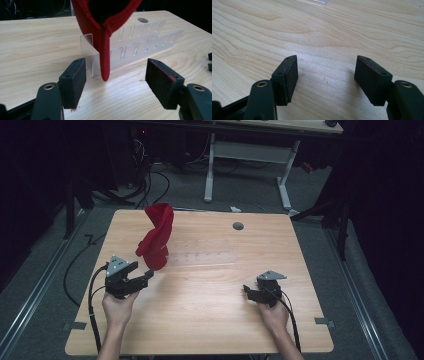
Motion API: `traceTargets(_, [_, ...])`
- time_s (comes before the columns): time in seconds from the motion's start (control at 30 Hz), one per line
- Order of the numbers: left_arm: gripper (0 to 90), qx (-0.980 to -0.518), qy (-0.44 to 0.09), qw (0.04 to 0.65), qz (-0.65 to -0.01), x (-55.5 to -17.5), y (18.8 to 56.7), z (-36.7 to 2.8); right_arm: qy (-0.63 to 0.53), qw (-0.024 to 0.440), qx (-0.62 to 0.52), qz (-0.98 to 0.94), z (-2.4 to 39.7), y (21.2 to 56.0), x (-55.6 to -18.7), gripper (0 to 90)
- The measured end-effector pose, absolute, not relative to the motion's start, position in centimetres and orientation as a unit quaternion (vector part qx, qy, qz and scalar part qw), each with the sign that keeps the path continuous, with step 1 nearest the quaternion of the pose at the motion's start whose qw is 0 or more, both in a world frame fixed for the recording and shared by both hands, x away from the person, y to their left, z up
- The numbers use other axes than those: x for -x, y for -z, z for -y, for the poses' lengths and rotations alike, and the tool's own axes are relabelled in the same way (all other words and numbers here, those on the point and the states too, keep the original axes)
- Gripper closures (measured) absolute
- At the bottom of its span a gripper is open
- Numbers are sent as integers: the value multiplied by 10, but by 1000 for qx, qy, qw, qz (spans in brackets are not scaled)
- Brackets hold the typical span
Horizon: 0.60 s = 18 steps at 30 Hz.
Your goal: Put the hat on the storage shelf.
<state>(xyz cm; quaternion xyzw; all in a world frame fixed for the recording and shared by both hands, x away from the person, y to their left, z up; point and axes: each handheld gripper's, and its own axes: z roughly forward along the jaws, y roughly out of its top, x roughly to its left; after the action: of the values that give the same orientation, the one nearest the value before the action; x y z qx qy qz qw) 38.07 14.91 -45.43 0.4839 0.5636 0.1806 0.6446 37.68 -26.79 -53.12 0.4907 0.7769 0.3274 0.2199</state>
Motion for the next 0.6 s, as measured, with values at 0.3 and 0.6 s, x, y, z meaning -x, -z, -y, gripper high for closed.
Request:
traceTargets(0.3, [334,-493,-164,643,-563,-372,464,-142,-327,220,-491,-777,268,531,-377,357])
traceTargets(0.6, [334,-513,-154,635,-557,-365,475,-130,-327,219,-491,-777,268,531,-376,354])
